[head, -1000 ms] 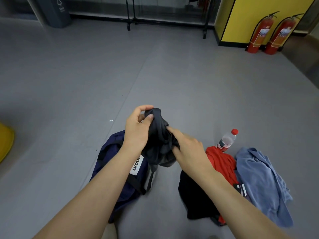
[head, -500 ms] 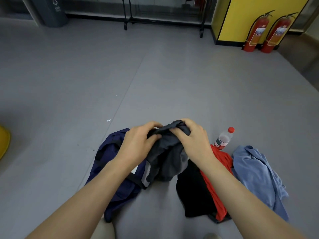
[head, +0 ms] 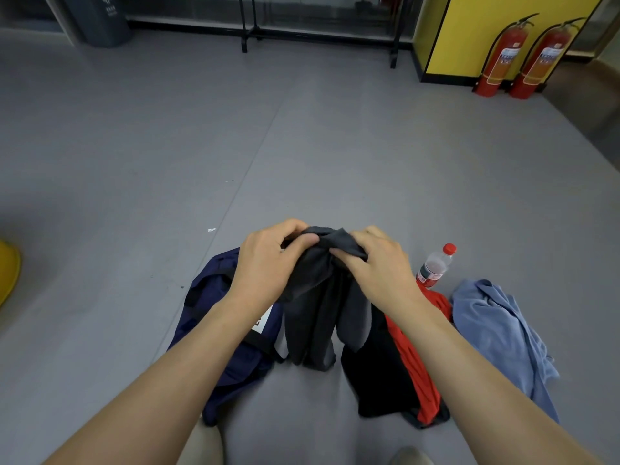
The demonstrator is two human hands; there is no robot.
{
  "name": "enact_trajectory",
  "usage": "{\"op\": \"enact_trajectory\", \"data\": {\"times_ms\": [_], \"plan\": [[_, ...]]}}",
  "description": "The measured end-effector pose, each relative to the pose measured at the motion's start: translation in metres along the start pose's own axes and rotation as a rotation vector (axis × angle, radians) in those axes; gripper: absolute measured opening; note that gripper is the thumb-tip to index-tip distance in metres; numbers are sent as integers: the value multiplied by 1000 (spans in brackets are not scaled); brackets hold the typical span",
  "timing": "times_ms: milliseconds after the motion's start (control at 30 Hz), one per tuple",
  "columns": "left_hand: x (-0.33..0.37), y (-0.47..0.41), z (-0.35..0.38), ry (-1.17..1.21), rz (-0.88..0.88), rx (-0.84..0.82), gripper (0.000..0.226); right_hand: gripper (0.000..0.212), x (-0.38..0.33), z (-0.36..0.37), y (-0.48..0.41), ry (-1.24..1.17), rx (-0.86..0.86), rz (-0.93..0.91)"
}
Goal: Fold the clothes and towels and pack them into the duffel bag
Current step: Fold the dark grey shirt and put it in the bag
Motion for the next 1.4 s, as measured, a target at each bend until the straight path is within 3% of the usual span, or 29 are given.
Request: {"op": "enact_trajectory", "data": {"times_ms": [167,233,333,500,667,800,900,967,1200,1400], "plan": [[-12,2,15,76,-73,-275,49,37,2,-8,-1,-287,72,91],[-10,3,15,87,-68,-263,33,46,2,-12,-1,-318,85,108],[-7,-3,2,104,-51,-115,8,53,4,-17,-1,-297,101,115],[-12,-6,-3,68,-52,-67,21,35,1,-19,0,-298,120,56],[-13,-10,-18,-13,-73,76,15,30,-7,-23,-3,-324,129,20],[-23,-14,-15,-43,-92,38,10,23,-10,-20,-3,-300,83,-8],[-17,-9,-1,1,-2,-167,48,22,-18,-13,-4,-254,-11,-82],[-5,-3,6,12,69,-240,58,19,-21,-4,-4,-193,-78,-126],[-2,-7,4,50,35,-179,15,23,-23,6,-1,-131,-141,-120],[-11,-12,-16,54,-4,-8,19,22,4,1,-2,-31,-226,80]]}}
Point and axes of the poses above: each hand's wrist, its own y-axis away from the middle knuckle, its own z-axis out of the palm, x = y × z, the point moved 8 cm from there along -y, towards the middle knuckle, and after that the axes turned 12 degrees about -y, right-handed, at the moved point
